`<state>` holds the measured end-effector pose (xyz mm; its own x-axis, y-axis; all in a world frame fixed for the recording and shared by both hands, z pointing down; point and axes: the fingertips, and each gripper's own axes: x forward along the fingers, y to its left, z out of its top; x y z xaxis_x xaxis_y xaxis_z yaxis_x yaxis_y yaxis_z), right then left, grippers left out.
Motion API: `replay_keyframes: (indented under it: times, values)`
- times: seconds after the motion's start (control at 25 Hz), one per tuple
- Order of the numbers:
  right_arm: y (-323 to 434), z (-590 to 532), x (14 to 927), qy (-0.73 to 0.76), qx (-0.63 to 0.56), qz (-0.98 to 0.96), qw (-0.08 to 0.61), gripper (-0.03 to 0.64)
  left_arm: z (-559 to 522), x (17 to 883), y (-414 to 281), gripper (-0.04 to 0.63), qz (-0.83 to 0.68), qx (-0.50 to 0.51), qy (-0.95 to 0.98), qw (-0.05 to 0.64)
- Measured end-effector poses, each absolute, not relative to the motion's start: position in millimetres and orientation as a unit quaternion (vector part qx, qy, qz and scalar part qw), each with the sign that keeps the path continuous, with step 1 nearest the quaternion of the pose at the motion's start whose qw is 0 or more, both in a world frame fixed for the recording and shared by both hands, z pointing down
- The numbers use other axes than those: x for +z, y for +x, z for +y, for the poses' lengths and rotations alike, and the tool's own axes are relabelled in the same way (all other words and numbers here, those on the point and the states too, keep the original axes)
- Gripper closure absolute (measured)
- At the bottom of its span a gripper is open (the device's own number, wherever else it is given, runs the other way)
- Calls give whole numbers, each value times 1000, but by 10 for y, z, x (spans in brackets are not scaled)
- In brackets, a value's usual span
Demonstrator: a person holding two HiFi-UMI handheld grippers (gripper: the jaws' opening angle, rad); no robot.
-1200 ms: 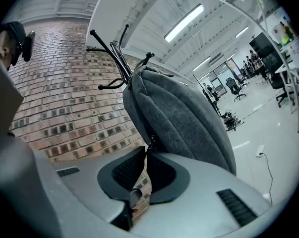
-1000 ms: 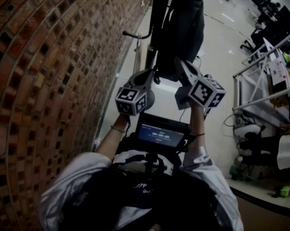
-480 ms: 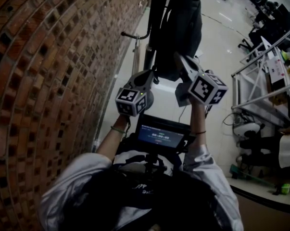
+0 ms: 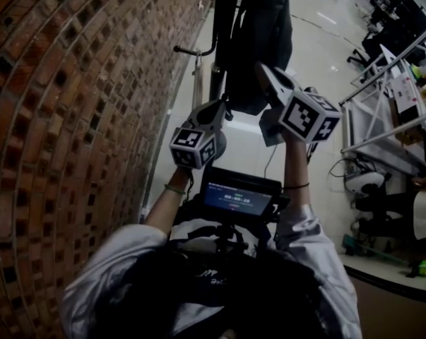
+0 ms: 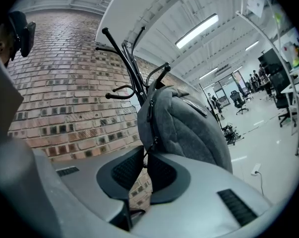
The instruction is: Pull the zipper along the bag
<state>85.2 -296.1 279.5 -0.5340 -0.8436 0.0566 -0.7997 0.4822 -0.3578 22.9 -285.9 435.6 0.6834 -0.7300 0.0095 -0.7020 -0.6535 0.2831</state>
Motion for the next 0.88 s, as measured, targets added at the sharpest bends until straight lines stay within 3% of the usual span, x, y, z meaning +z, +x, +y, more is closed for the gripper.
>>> replay_keyframes:
  times: [0.88]
  values:
    - [757,-3099,2260,-478,-142,864,67,574,-2916,4381,306,588,-384,-53,911,141]
